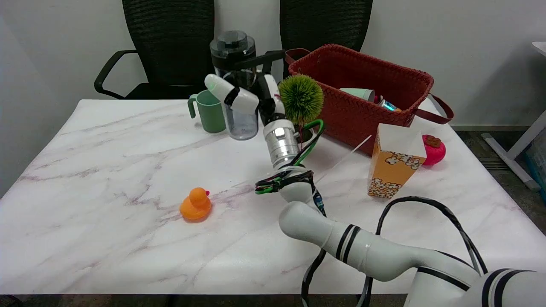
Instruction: Place the black bottle into the brown storage basket.
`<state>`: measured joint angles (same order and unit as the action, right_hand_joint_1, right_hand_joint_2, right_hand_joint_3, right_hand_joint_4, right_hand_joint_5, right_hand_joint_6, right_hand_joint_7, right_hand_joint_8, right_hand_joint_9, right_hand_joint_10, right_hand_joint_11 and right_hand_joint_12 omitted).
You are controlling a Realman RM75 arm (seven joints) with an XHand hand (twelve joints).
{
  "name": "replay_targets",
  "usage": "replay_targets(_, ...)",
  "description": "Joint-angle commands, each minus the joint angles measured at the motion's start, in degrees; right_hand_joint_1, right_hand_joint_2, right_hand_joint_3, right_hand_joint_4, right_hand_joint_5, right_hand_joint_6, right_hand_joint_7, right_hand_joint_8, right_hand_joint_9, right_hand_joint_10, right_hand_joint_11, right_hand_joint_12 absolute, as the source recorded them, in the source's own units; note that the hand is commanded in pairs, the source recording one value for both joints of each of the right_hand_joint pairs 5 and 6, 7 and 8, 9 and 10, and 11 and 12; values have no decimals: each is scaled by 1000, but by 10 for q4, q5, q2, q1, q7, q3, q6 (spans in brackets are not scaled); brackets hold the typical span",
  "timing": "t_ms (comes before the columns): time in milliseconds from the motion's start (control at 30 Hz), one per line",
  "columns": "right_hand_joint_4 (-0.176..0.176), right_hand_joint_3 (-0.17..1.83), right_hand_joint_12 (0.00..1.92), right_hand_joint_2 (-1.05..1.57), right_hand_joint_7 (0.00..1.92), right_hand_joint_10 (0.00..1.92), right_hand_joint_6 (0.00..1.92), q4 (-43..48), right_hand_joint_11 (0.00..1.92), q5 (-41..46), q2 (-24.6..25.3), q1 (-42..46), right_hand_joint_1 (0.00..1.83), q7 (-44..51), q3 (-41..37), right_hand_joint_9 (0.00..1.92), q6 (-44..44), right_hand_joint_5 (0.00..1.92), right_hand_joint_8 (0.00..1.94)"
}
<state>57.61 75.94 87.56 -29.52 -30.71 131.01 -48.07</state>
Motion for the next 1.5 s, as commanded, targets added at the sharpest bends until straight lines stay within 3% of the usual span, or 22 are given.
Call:
replay_targets(33, 0, 668, 1275, 1264, 1597, 1476, 1209, 175, 1275, -58, -73, 6, 1218, 110, -47, 1476, -9, 1209, 1597)
replay_targets(500, 0, 743, 1196, 1088, 1543, 1422, 1105, 210, 1196, -60, -140, -37, 1242, 168, -122, 1422, 26, 1105, 1543)
replay_targets(1067, 0, 815, 1173, 957, 1537, 1409, 1078, 32, 1173, -55, -197, -145, 1247, 176, -195, 1409, 64, 1078, 1537)
replay_targets(1500, 0, 807, 1117, 882, 1486, 1375, 983, -32, 1117, -53, -225, -186, 1272, 343, -257, 1375, 193, 983, 1486)
